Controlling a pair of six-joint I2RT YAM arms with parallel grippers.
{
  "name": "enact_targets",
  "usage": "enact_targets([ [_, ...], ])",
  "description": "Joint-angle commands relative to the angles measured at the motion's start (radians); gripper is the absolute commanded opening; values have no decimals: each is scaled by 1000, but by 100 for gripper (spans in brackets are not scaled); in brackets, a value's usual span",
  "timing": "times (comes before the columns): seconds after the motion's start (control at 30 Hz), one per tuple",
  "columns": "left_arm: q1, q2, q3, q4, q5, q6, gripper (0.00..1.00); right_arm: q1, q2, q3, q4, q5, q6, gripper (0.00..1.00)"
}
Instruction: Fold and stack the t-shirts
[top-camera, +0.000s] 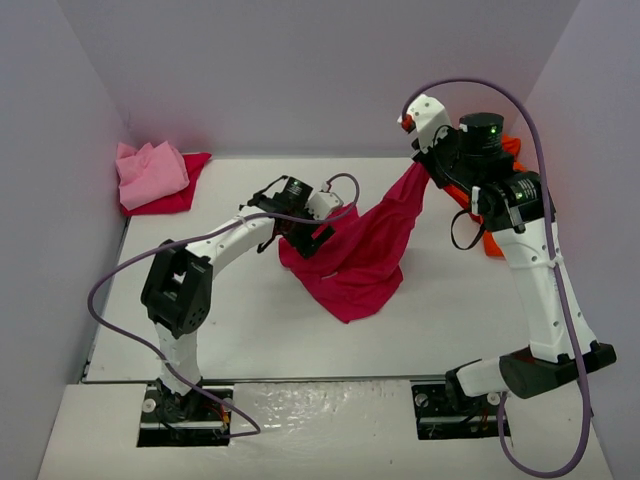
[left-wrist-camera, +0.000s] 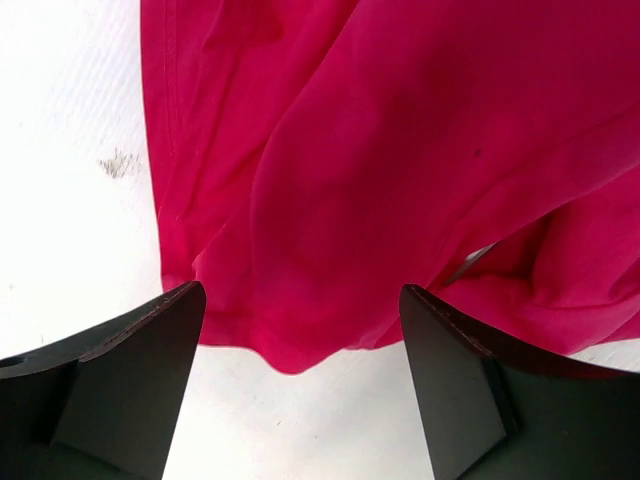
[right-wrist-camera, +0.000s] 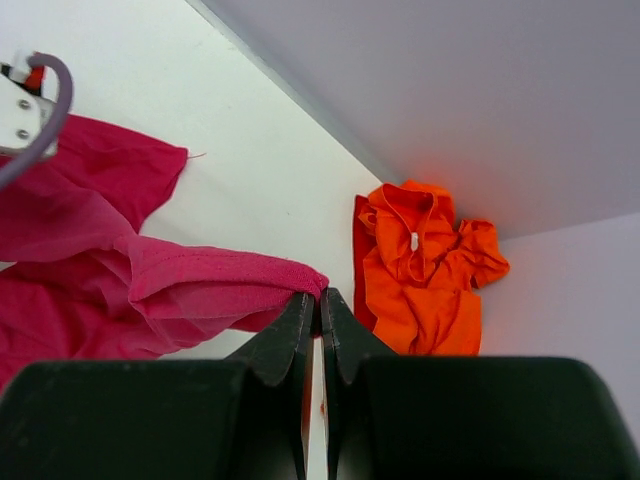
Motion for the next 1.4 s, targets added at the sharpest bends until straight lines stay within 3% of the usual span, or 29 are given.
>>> enact_targets([
  [0.0,21,-131,-18,54,-13,38,76,-5,-49,-86,116,38,-9,0],
  [0.47,-34,-153,-161,88,-49,104,74,-5,-38,-113,136,57,-10,0],
  [1.03,-54,-37,-130,90,-58,105,66,-5,-49,-140,140,52,-18,0],
  [1.13,-53,-23,-128,90,-57,105,58,-5,-49,-148,142,52,-22,0],
  [1.23,-53,-9,-124,87,-53,107,43,-5,-50,-153,143,55,-27,0],
  [1.27,-53,-9,-122,87,-53,107,35,-5,-50,-154,143,57,-28,0],
  [1.33,-54,2,-117,88,-92,109,6,-5,-54,-156,145,57,-36,0],
  [1.37,-54,1,-112,89,-113,112,0,-5,-56,-158,147,69,-38,0],
])
